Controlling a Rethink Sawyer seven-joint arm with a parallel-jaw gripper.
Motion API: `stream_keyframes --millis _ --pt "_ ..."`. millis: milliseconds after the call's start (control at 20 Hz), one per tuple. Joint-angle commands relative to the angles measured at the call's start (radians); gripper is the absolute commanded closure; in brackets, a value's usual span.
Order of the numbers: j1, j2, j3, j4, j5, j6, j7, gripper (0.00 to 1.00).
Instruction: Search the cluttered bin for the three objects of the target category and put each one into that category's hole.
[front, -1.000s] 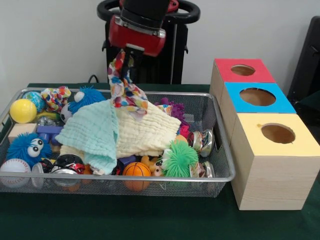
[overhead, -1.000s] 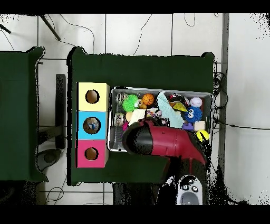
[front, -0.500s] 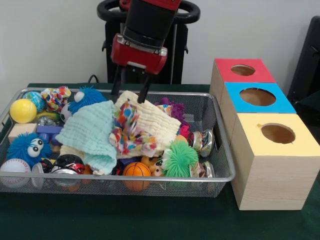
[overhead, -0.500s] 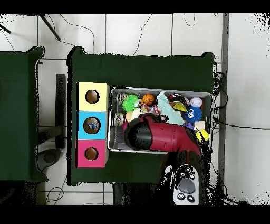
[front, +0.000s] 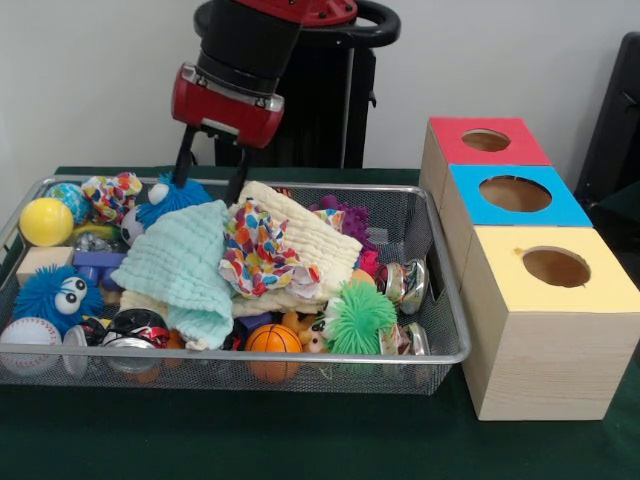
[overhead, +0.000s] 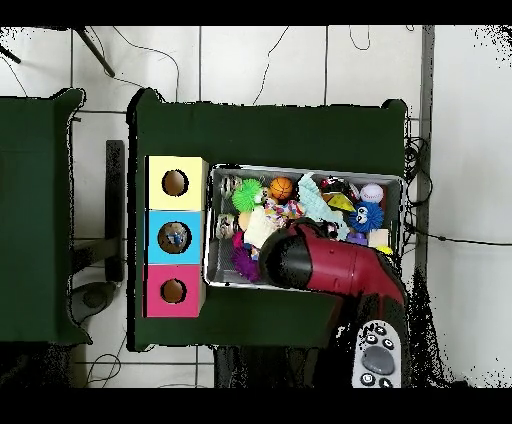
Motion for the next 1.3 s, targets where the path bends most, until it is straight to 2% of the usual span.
stream_keyframes --millis 50,200,450,550,800,1050,1300 --pt "-0.05 -0.102 0.014 0.07 -0.034 0.108 0.038 0.0" --pt "-0.105 -0.152 0.029 0.107 -0.06 0.115 -0.027 0.0" --pt "-0.211 -0.136 0.074 0.124 -0.126 0.031 -0.081 0.0" --pt "-0.283 -0.125 0.127 0.129 -0.163 -0.011 -0.115 0.0" --pt "-0.397 -0.08 0.202 0.114 -0.254 -0.087 -0.118 0.0" --pt "-0.369 0.02 0.176 0.054 -0.314 -0.17 0.005 0.0" --pt "-0.306 0.099 0.125 0.02 -0.31 -0.226 0.102 0.0"
